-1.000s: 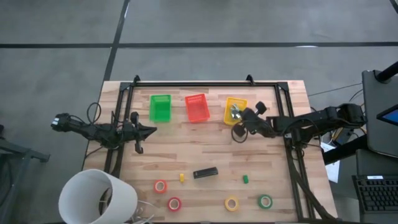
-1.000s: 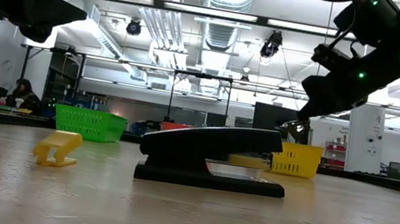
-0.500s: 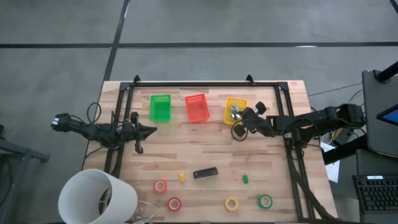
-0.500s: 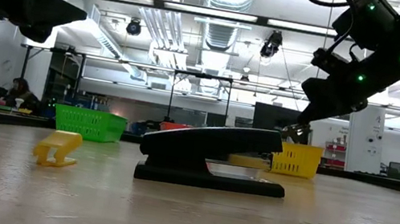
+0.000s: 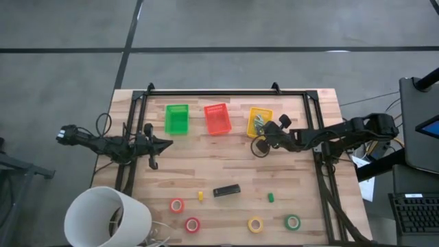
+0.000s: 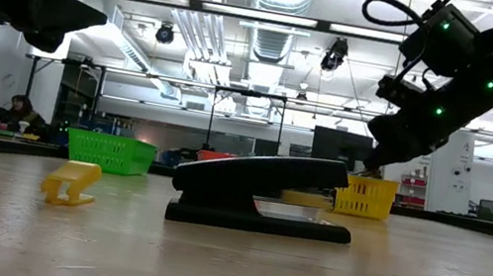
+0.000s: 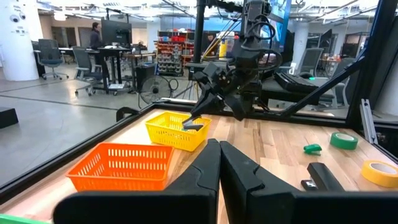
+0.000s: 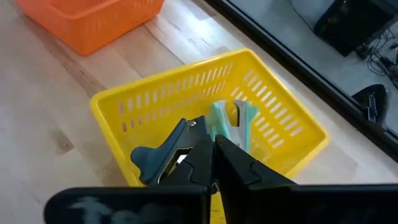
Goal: Pick and place Stapler, Stapler remover, tape
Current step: Put the black staple remover into the yellow bin, then put the green tape into the orange bin
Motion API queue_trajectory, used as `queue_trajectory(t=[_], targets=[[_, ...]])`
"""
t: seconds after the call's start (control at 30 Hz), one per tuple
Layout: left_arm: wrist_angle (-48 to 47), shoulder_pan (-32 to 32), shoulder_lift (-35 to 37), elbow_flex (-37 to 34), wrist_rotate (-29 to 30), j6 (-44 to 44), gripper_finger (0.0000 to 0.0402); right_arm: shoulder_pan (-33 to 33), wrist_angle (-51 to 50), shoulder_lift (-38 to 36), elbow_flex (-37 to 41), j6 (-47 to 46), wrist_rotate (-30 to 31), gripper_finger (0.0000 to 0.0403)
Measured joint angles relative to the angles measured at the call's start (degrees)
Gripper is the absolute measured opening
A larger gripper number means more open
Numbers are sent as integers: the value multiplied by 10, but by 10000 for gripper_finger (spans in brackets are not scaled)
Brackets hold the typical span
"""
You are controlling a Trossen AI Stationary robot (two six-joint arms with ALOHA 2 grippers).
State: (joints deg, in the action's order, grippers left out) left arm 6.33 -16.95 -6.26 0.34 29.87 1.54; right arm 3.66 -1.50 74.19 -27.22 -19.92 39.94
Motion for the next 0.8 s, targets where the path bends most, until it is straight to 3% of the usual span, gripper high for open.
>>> queue_trajectory(t=[0.43, 0.53, 0.8], targets=[[0, 0, 0, 0, 0, 0, 10, -2, 21, -8, -5, 8, -24, 111], [0, 0, 0, 0, 0, 0, 10, -11, 2, -34, -16, 10, -94, 122], [0, 0, 0, 0, 0, 0, 10, -79, -60, -116, -31, 10, -374, 122]])
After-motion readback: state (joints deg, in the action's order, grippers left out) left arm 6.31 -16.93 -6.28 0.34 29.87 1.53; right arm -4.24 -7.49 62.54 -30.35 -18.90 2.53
